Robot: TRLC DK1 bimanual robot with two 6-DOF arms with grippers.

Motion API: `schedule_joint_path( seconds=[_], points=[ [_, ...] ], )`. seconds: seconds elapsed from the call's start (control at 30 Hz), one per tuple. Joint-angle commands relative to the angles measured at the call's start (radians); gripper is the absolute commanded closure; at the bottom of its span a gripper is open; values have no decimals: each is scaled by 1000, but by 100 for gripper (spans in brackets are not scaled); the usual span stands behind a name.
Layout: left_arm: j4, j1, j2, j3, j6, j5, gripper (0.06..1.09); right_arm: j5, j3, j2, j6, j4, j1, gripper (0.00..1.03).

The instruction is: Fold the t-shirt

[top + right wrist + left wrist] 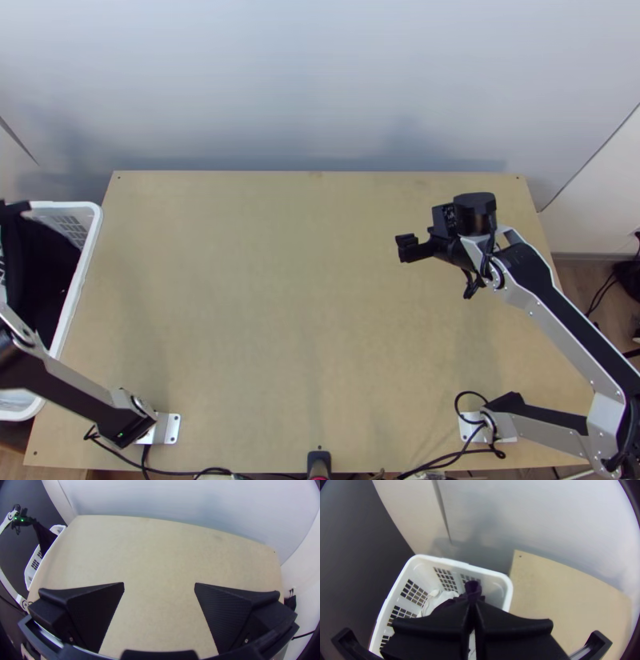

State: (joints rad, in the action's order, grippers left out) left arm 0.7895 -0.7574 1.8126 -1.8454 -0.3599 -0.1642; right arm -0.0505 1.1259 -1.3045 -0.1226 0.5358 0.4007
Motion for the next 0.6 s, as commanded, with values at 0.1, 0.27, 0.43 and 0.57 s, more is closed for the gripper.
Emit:
schedule_joint_path(
  seconds=[0.1,0.27,0.43,0.57],
  points=[
    [100,196,-208,-150,104,-52,105,6,-61,79,5,-17,-16,5],
    [102,233,-191,-399,213,-51,105,6,-121,134,0,-33,-36,5],
    [97,348,-272,-420,184,-35,105,8,-176,186,-5,-46,-46,5],
    [122,466,-332,-376,136,-15,105,8,-213,225,-6,-57,-57,5]
  ],
)
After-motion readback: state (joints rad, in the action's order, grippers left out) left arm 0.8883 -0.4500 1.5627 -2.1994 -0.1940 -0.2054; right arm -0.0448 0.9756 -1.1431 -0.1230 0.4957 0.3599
